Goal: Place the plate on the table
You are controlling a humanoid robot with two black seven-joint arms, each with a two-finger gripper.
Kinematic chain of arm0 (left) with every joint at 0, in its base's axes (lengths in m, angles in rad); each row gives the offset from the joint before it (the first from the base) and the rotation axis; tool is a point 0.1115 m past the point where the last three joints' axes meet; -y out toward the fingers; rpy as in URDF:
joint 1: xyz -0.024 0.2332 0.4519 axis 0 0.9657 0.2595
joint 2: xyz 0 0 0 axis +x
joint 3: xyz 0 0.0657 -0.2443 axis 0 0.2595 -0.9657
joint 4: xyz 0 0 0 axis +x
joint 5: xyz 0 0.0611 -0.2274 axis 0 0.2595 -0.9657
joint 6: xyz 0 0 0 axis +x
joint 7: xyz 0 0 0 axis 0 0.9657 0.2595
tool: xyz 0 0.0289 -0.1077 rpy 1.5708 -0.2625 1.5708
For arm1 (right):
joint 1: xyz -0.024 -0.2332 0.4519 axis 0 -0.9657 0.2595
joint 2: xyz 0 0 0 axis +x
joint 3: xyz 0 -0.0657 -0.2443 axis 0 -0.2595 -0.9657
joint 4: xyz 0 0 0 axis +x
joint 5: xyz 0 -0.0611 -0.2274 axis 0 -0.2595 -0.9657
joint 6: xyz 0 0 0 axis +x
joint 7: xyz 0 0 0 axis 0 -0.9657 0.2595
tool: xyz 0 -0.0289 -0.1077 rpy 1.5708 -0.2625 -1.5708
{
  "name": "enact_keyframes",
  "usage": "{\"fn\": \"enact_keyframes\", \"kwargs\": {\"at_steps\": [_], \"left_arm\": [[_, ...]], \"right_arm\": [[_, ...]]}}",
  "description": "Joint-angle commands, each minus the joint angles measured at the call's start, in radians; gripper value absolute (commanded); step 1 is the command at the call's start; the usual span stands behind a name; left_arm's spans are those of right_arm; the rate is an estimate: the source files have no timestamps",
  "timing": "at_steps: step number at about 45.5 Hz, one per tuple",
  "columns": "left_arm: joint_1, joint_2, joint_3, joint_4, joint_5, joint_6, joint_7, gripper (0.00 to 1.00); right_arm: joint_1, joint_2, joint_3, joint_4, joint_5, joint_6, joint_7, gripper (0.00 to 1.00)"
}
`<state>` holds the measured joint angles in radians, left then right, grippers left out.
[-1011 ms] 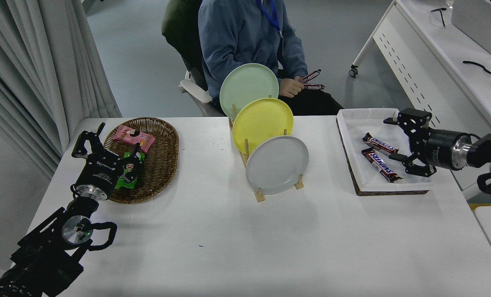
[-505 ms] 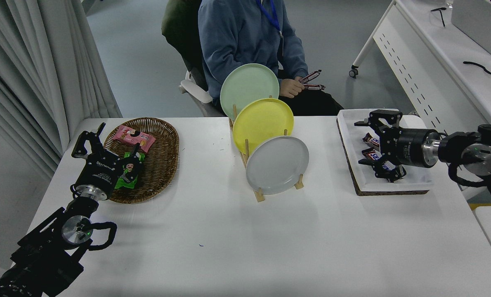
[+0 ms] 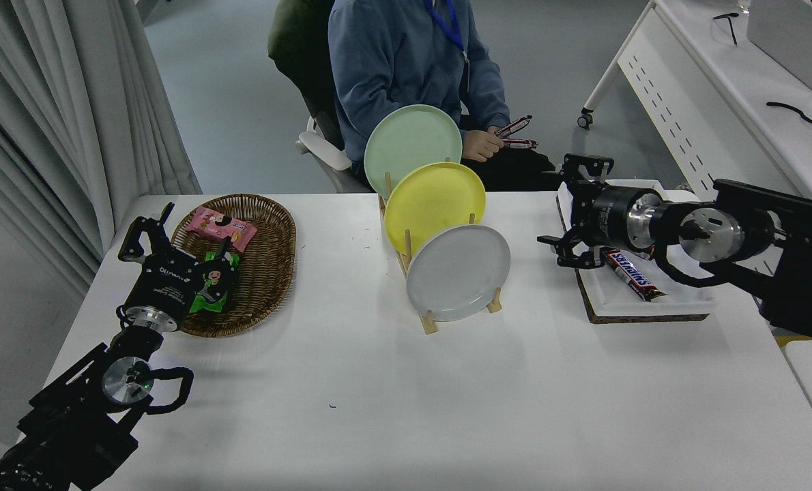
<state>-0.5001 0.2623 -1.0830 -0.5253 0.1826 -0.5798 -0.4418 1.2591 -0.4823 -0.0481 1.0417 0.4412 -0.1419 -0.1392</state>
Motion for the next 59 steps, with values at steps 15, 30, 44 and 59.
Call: {"fn": "enact_keyframes", "kwargs": {"at_steps": [15,30,44,59], "left_arm": [[0.0,0.0,0.0,-0.001,0.0,0.0,0.0,1.0],[0.0,0.0,0.0,-0.001,0.0,0.0,0.0,1.0],[0.0,0.0,0.0,-0.001,0.0,0.0,0.0,1.0],[0.0,0.0,0.0,-0.001,0.0,0.0,0.0,1.0]], "right_arm": [[0.029,0.221,-0.072,-0.061,-0.015,-0.185,-0.002,1.0],[0.028,0.268,-0.073,-0.124,-0.15,-0.174,0.0,1.0],[0.013,0.304,-0.07,-0.149,-0.148,-0.082,-0.002,1.0],[0.019,0.306,-0.058,-0.155,-0.145,-0.088,0.0,1.0]]}}
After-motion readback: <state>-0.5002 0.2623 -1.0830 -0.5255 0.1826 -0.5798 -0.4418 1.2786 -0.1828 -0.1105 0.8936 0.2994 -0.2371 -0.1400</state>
